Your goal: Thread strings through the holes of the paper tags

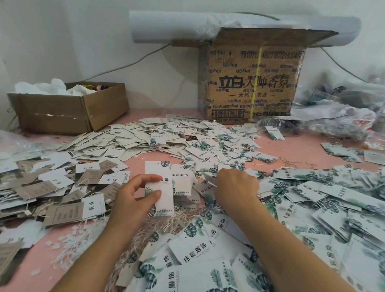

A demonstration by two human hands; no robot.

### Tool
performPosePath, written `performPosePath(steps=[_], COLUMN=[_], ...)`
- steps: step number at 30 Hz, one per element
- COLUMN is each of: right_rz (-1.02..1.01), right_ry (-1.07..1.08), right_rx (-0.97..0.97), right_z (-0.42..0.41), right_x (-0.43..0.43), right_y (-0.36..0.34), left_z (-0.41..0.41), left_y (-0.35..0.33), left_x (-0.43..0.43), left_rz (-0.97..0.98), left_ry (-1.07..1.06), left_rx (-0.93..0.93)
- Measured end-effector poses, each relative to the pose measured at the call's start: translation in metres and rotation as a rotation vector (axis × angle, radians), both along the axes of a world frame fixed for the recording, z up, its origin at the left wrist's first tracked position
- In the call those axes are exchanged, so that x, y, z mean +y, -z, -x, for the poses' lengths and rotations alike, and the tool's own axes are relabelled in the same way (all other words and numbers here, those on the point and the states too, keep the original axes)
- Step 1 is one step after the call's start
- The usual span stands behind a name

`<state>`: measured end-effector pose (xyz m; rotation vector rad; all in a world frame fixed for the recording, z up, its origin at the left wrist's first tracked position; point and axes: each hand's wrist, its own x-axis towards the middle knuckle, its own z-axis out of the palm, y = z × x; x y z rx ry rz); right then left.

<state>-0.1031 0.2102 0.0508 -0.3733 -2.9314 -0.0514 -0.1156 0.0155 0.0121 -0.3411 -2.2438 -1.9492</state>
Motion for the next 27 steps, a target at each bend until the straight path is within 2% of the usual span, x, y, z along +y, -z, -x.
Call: performPosePath(steps=[5,9,18,22,27], right_rz=[0.0,0.028,-0.085,-0.137,-0.155], right_ry=[0.009,-0.091,-0.589,-0.676,-0.766], right_rx=[0.183,0.28,0.204,0.2,0.21], right_z=[0.001,0.003,-0.014,-0.02,-0.025], right_x=[0.002,-0.004,-0.038,-0.041,-0.051], right_y=[-0.006,-0.01,-0.027,-0.035,-0.036], left_z=[-0.003,-0.008,-0.014,-0.014,-0.014], left_y=[-0.002,-0.008,-0.014,-0.015,-0.018], left_x=[0.002,0.003,0.005,0.006,0.011], left_rz=[-0.034,-0.055,-0.057,-0.063,-0.184], left_ry=[-0.047,-0.059,-0.043,-0.049,-0.054], left_rx=[-0.009,0.012,0.054,0.035,-0.031])
